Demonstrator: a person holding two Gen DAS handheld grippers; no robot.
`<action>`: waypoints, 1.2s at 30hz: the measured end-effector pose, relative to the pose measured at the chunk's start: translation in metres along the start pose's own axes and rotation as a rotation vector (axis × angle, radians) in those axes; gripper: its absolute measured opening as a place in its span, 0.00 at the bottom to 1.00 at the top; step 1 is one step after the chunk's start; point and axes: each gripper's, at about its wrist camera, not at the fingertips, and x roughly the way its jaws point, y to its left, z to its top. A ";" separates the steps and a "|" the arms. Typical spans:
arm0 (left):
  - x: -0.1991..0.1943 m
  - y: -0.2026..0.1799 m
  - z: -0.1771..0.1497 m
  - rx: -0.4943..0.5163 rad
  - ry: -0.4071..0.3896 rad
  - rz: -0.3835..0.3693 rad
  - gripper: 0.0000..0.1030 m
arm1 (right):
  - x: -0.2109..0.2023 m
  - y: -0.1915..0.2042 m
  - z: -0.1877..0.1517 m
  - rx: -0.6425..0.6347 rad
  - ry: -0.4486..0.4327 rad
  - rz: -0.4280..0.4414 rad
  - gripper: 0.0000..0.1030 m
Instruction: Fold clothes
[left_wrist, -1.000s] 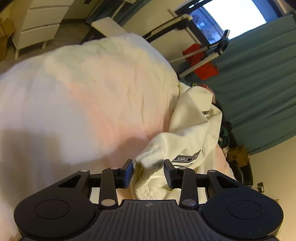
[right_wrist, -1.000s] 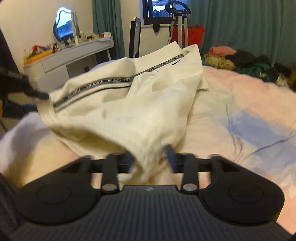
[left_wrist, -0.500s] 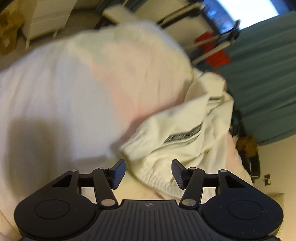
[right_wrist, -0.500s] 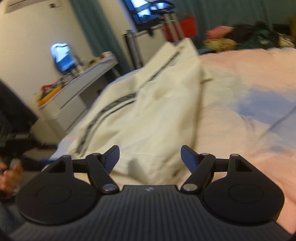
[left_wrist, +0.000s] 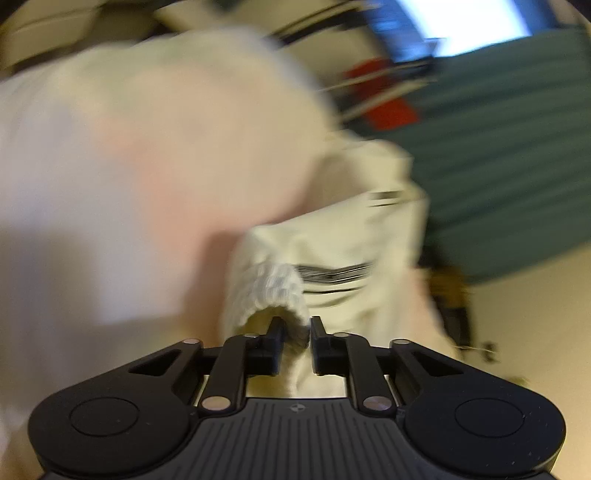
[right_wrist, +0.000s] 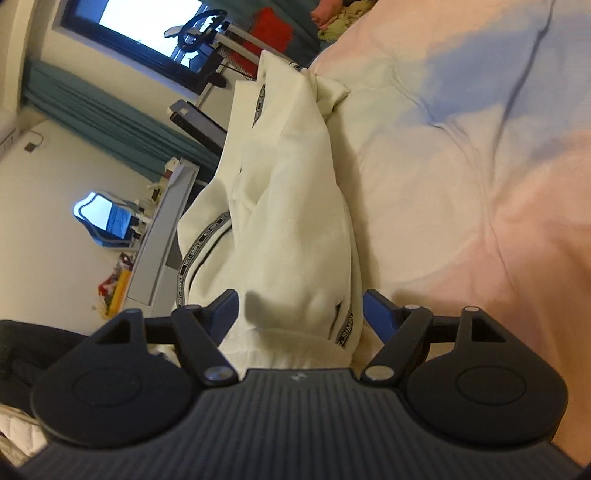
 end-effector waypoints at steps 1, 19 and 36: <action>-0.001 -0.007 0.000 0.043 -0.014 -0.038 0.16 | 0.001 0.002 -0.001 -0.011 -0.001 0.004 0.75; 0.027 -0.003 0.006 0.118 0.045 0.041 0.43 | 0.008 0.020 -0.013 -0.179 -0.064 -0.002 0.64; 0.053 0.006 0.005 0.053 0.075 0.130 0.51 | 0.025 0.026 -0.025 -0.306 0.003 -0.139 0.59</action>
